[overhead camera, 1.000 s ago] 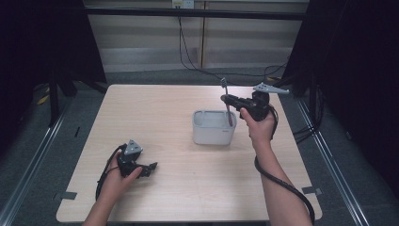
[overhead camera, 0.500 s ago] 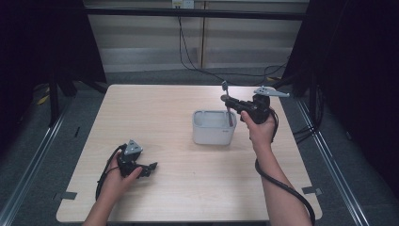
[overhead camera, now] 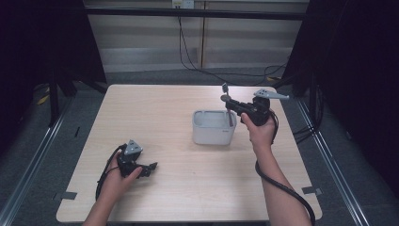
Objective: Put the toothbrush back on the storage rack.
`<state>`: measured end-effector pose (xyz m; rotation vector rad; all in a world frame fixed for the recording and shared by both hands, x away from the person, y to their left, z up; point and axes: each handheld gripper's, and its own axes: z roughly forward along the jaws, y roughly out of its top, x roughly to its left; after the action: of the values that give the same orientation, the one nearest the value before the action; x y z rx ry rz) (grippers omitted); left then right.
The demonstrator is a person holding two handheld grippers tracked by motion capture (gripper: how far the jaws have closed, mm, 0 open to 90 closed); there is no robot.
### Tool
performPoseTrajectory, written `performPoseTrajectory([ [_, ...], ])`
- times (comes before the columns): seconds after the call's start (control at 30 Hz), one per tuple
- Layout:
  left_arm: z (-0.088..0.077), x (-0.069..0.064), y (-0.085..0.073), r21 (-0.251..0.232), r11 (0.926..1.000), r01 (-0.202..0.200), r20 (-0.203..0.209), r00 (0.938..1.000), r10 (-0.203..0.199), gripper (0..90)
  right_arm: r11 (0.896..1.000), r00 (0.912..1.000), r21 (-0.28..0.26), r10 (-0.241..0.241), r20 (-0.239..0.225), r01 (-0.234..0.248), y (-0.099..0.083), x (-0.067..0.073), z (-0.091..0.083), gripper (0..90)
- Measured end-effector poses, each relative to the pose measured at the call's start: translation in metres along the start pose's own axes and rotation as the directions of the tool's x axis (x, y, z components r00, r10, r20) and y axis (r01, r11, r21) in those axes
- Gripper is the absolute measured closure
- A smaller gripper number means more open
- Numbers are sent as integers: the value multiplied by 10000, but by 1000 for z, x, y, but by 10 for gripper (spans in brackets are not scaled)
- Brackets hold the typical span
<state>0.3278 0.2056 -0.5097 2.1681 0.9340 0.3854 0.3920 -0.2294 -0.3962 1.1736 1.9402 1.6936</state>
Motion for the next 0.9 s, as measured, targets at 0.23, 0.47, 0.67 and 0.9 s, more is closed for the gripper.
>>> performPoseTrajectory([
  [0.23,0,0,0,17,10000,-3,18,10000,3,145,10000,10000,15,-35,14,35,-4,-1,-1,800],
  [0.47,0,0,0,17,10000,-4,19,10000,4,145,9998,9999,139,-119,34,119,-7,1,-3,799],
  [0.67,0,0,0,15,10000,2,19,10000,-2,145,9998,9998,189,-102,150,99,-11,-1,-5,799],
  [0.9,0,0,0,13,10000,2,18,10000,-2,145,9997,9997,228,-98,228,92,-13,-4,-7,797],
])
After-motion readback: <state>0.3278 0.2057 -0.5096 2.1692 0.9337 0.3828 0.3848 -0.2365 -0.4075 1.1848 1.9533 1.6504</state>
